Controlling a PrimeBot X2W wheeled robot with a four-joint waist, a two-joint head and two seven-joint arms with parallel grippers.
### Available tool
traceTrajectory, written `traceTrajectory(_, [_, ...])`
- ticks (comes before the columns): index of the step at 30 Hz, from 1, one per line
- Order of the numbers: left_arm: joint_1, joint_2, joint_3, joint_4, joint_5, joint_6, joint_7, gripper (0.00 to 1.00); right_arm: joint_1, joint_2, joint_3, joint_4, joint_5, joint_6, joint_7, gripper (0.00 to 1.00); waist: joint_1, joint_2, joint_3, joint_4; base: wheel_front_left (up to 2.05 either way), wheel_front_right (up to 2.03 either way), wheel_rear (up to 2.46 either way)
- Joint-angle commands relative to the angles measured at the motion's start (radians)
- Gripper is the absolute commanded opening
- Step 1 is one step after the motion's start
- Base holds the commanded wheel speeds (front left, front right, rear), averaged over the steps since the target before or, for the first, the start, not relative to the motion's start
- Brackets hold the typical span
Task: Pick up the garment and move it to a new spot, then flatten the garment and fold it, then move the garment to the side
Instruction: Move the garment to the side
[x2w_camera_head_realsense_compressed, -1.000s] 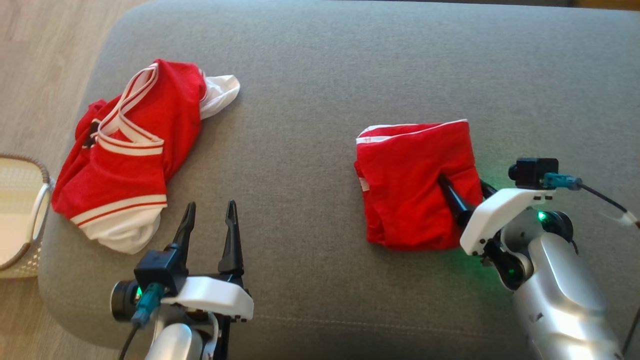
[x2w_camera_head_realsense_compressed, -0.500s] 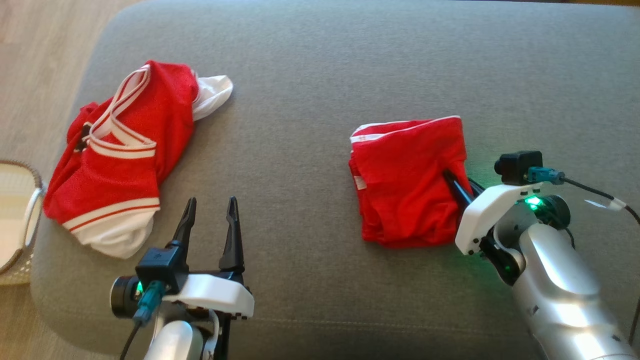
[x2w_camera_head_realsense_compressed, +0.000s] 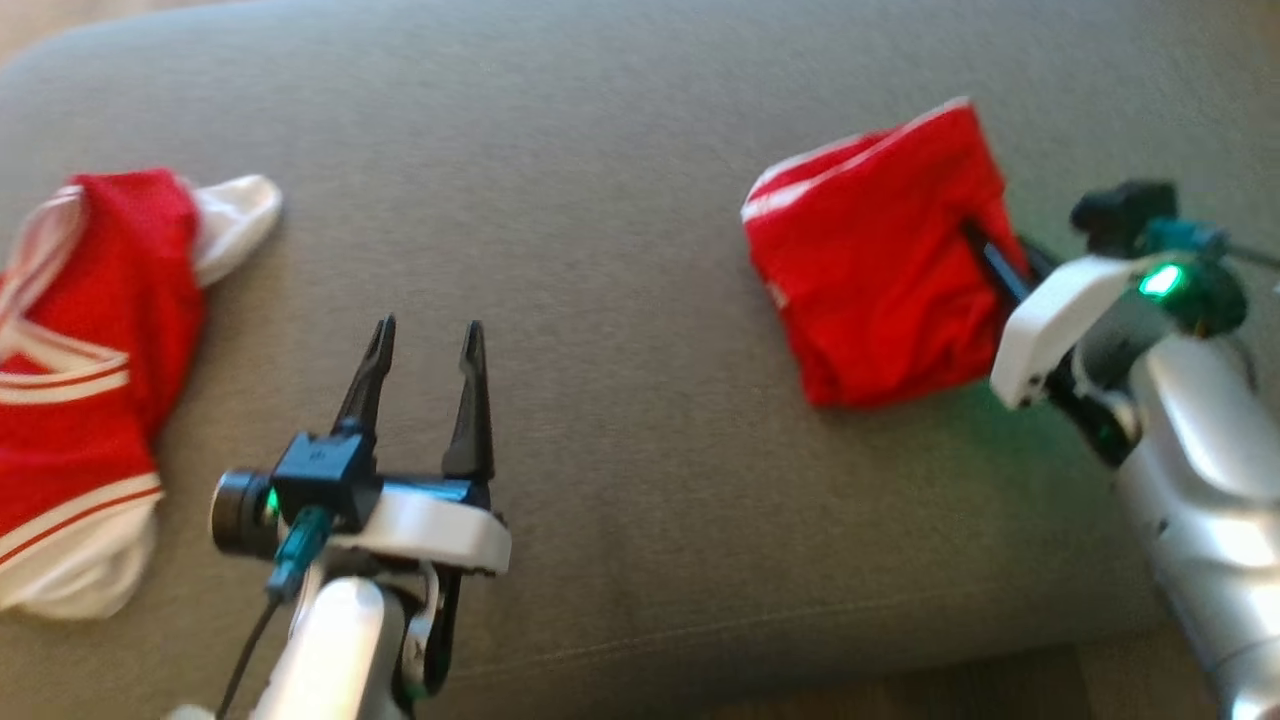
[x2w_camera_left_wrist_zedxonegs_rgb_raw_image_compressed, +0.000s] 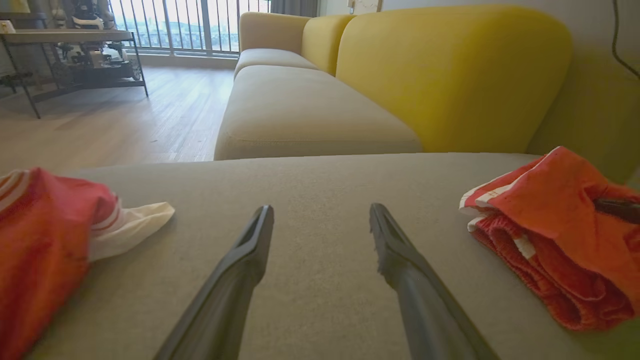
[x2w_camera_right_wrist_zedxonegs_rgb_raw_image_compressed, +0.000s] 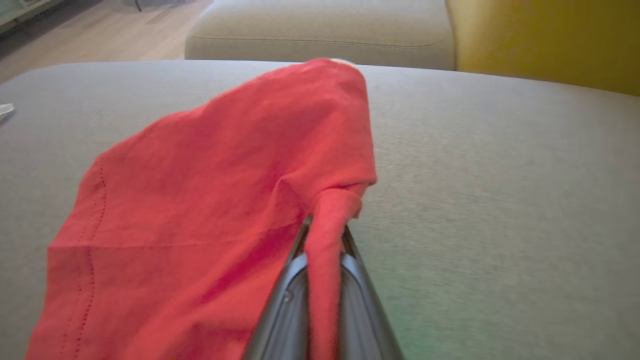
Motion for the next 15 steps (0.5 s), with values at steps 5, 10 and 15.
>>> traceTrajectory(5, [-0.12,0.004,0.023,-0.02,0.054,-0.032,-0.012,1.0,-0.117,-0.071,0.008,-0.02,0.027,0.0,-0.014,0.0,0.0,0.0,0.15,-0.152,0.0,0.0,0.0])
traceTrajectory(10, [-0.174,0.015,0.018,-0.016,0.08,-0.05,-0.012,1.0,-0.185,-0.092,-0.023,0.009,0.045,0.0,-0.045,0.0,0.0,0.0,0.209,-0.205,0.0,0.0,0.0])
traceTrajectory(15, [-0.22,0.027,0.01,-0.016,0.101,-0.063,-0.012,1.0,-0.258,-0.113,-0.074,0.056,0.063,0.0,-0.097,0.0,0.0,0.0,0.263,-0.241,0.0,0.0,0.0])
